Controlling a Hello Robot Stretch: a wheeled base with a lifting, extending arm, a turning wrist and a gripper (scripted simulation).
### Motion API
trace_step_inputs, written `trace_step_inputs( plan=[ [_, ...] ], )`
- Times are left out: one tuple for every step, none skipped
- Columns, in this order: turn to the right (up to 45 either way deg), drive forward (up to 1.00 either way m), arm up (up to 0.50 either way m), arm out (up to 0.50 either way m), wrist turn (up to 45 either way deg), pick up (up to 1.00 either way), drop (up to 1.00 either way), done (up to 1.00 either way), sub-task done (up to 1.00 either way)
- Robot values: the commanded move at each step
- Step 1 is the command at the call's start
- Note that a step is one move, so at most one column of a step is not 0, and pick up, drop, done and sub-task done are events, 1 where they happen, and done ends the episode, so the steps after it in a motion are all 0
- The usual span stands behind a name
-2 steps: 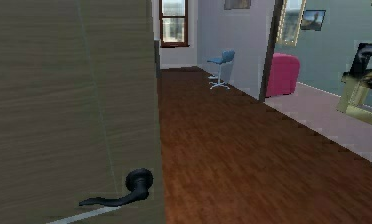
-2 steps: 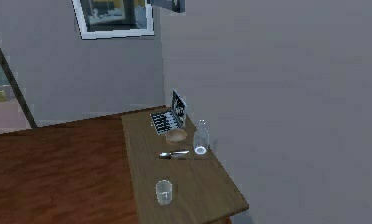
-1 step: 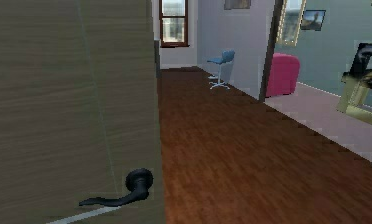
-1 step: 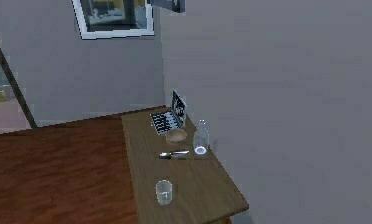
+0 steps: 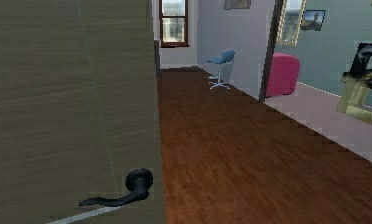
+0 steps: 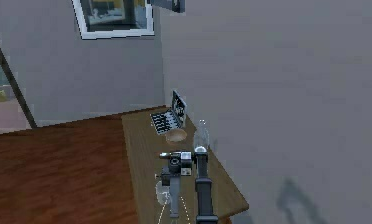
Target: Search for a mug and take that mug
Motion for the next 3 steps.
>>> trace_step_inputs(
  plan=[
    [0.0, 0.0, 0.0, 0.0, 45.0, 0.0, 0.0, 0.0, 0.0],
    [0.0, 0.0, 0.0, 0.0, 45.0, 0.0, 0.0, 0.0, 0.0],
    [0.0, 0.0, 0.0, 0.0, 45.0, 0.0, 0.0, 0.0, 0.0]
  ],
)
